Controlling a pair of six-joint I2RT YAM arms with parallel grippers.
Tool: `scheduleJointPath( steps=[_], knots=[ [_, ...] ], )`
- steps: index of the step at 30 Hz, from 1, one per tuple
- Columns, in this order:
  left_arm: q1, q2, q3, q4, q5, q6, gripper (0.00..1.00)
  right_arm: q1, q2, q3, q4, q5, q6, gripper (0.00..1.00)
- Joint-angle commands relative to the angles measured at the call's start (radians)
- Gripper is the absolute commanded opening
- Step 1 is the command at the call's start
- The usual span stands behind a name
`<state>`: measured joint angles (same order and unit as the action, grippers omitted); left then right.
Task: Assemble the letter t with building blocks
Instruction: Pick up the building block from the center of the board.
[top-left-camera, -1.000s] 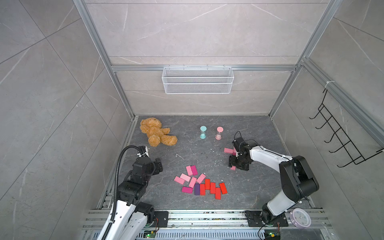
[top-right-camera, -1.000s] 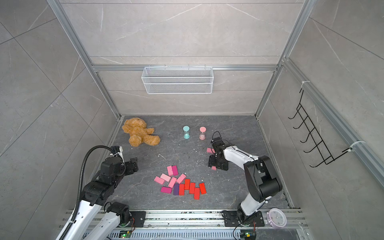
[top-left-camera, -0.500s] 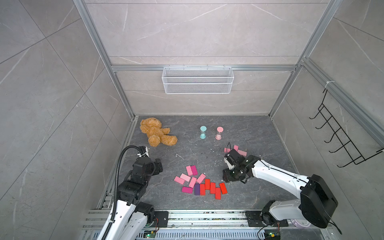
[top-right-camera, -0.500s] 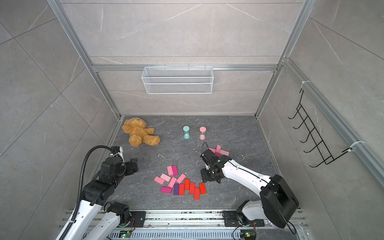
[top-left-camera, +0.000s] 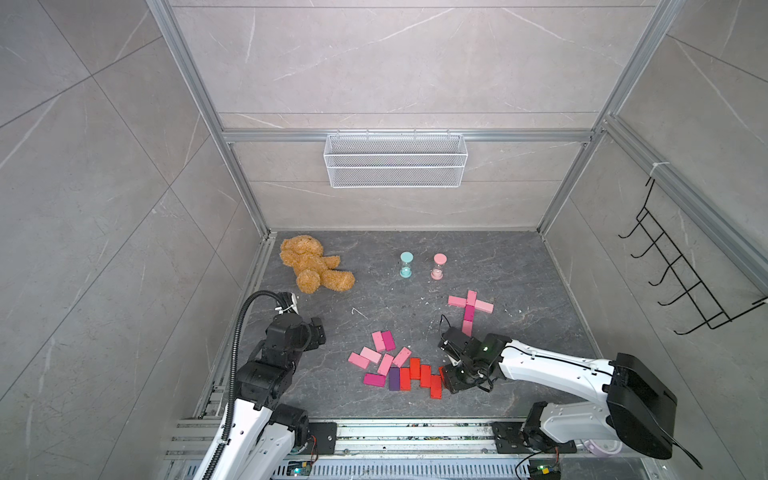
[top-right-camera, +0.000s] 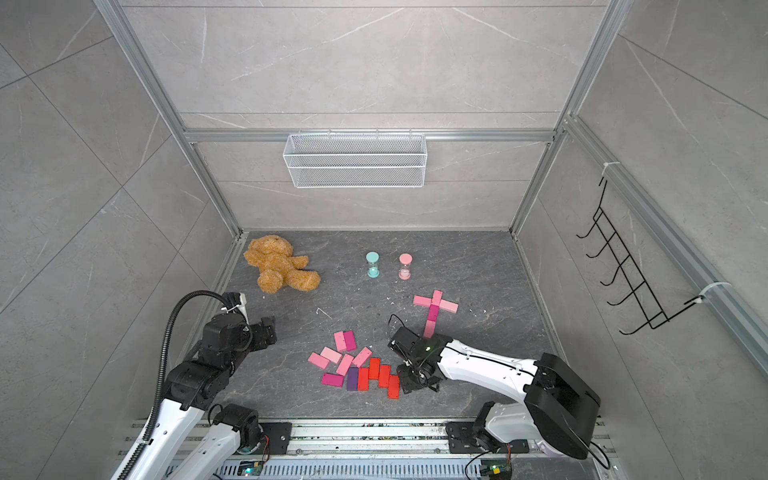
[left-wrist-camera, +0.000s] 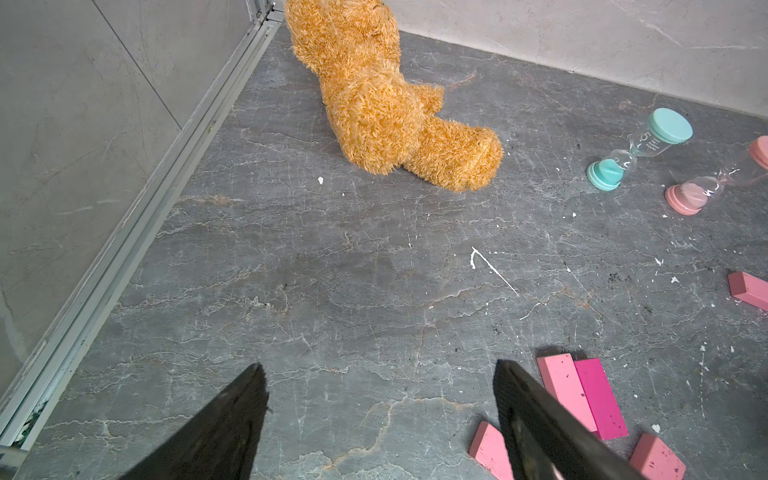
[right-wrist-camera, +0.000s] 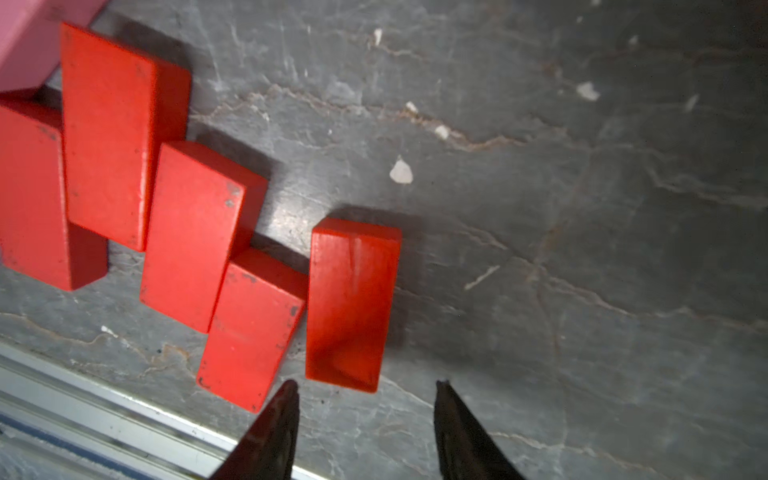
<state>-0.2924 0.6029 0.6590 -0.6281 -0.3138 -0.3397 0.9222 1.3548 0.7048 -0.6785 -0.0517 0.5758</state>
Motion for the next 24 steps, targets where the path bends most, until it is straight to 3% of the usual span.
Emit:
scheduleJointPath(
  steps=[1,20,24],
  knots=[
    [-0.003,-0.007,0.027,0.005,-0.021,0.003,0.88,0.010,0.049,0.002,0.015,0.041,0.019,0.52],
    [-0.003,-0.018,0.024,0.005,-0.024,-0.002,0.88,0.012,0.207,0.073,0.034,0.107,-0.065,0.41],
    [-0.002,-0.022,0.022,0.006,-0.024,0.000,0.88,0.012,0.208,0.091,0.021,0.118,-0.077,0.23]
  ],
)
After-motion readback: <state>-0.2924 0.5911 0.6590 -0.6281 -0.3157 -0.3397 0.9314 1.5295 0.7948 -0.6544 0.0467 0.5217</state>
